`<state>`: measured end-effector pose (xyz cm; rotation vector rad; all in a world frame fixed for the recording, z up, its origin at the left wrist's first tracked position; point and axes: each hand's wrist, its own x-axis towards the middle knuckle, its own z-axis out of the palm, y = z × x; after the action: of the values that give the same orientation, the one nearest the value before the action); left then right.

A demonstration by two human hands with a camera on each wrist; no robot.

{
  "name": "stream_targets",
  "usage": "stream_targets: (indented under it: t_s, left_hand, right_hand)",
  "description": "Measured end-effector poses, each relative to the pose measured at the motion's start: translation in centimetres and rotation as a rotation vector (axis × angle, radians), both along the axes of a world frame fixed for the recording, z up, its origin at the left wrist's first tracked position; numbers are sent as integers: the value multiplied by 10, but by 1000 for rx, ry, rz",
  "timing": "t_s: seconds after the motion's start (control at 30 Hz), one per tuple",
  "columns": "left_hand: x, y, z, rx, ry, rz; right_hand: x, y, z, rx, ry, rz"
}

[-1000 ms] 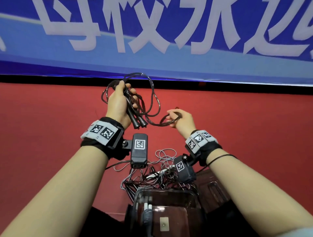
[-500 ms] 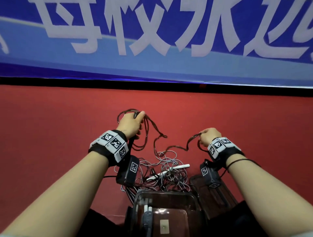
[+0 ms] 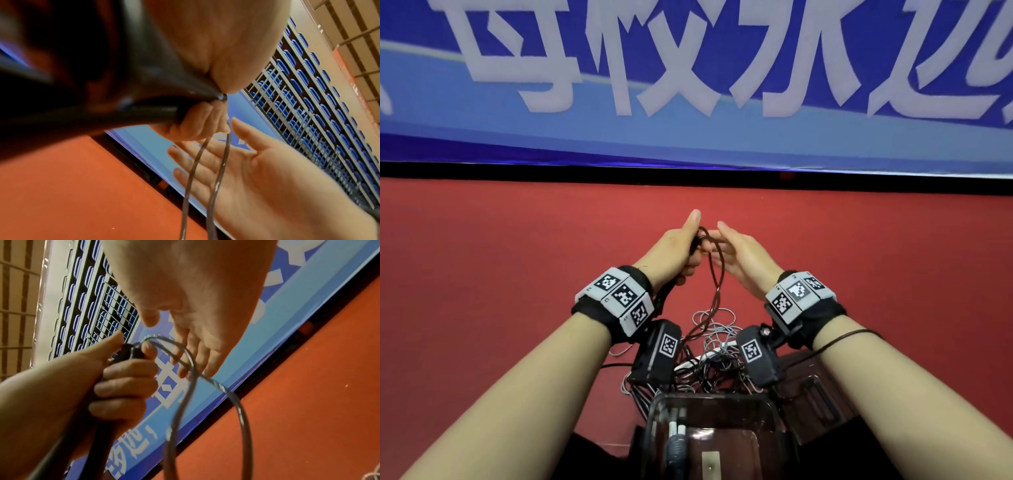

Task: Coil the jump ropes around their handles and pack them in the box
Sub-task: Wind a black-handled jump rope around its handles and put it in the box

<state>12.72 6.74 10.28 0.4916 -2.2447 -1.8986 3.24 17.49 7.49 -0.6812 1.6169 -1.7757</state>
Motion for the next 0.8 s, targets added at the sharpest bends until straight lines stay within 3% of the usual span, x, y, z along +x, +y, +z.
stream_targets:
  t_s: [0.1,0.3,0.47,0.57,0.63,0.73,0.8]
  left_hand:
    - [-2,3,6,148,75,43]
    - [-1,0,10,270,127,165]
    - [-3,-1,8,321,142,284]
    - [-4,2,9,462,195,384]
    - [-5,2,11,613,258,455]
    - [-6,2,16,891,339,512]
    - [-5,1,16,967,358,556]
  right_hand:
    - [10,0,-1,-25,-65,88]
    - [11,4,4,112,72,3]
    - [16,8,6,134,54,-2]
    - [20,7,4,137,56,25]
    - [24,3,3,159,138,19]
    - [33,-3,-5,253,475,-53]
    - [38,-5,-11,260,606,-91]
